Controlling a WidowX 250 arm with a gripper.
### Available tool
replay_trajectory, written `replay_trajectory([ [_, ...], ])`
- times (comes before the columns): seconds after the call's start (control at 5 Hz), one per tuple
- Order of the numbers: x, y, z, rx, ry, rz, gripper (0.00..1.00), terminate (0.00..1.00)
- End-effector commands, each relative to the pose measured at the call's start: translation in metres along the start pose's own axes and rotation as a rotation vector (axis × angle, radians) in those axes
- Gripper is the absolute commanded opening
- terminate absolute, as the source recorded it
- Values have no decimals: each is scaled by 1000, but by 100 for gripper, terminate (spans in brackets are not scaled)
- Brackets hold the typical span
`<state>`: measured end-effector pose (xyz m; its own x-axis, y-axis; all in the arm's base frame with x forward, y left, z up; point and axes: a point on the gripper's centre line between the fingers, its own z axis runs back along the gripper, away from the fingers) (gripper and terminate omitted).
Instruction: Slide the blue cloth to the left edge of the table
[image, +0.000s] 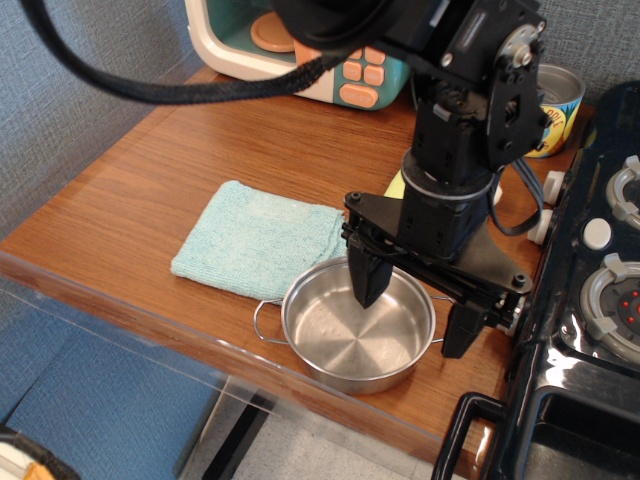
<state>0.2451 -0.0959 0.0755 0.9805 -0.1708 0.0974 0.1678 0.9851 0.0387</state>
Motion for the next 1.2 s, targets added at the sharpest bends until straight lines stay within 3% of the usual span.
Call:
replay_trajectory([
  [0.0, 0, 0, 0, 0, 0, 0, 100, 0],
  [0.4, 22, 55, 17, -13, -56, 162, 100, 0],
  [0.6, 29, 85, 13, -2, -71, 232, 100, 0],
  [0.8, 24, 136, -12, 42, -33, 337, 100, 0],
  [1.0, 17, 163, -29, 79, -32, 357, 100, 0],
])
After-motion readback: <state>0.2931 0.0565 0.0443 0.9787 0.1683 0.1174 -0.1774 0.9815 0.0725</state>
